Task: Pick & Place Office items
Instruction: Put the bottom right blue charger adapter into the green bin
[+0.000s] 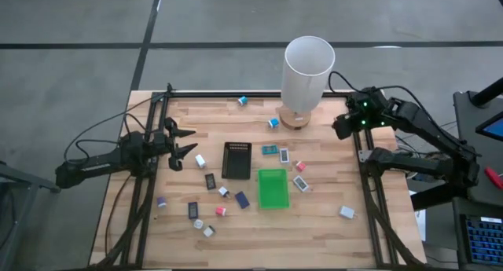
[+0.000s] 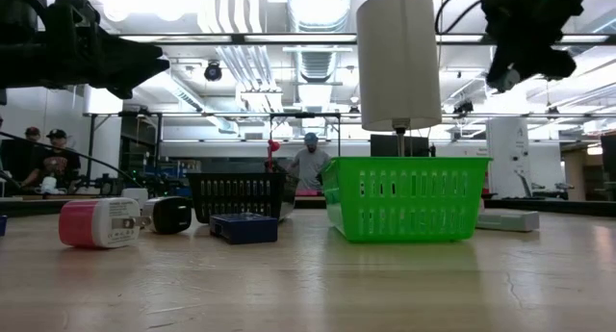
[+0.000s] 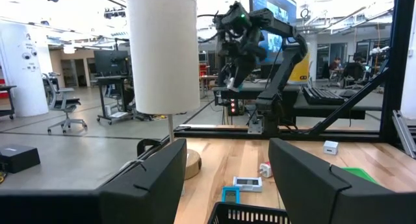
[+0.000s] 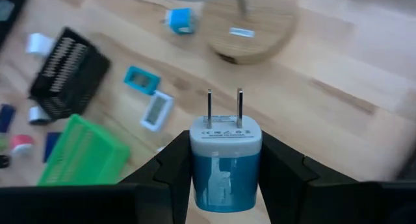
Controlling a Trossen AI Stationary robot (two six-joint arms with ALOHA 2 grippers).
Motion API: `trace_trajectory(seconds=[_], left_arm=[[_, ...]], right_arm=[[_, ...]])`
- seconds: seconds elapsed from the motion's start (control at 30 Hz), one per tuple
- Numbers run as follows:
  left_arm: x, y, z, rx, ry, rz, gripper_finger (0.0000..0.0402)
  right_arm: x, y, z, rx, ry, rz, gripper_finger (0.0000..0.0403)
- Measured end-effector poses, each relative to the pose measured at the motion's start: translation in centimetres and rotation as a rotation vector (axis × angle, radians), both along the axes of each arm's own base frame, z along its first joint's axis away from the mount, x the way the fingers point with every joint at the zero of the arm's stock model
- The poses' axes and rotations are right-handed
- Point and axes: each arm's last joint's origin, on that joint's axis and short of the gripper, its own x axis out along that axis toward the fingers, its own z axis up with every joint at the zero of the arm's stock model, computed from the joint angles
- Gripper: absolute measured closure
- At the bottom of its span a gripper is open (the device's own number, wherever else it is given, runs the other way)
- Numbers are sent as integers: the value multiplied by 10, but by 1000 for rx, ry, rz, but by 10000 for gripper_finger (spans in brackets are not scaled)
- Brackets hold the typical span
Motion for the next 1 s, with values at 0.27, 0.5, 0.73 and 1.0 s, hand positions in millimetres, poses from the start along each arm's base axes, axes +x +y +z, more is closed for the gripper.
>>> trace_trajectory(seconds=[0.27,0.5,0.73,1.0], left_arm=[[0,0,0,0,0,0,177],[0,0,0,0,0,0,177],[0,0,0,0,0,0,177],[0,0,0,0,0,0,177]], right_arm=[[29,14,0,-22,-48,84,271],[62,28,-6,-53,-52,140,271],[91,47,-16,-32,-54,229,271],[122,67,-30,-47,-63,318,271]])
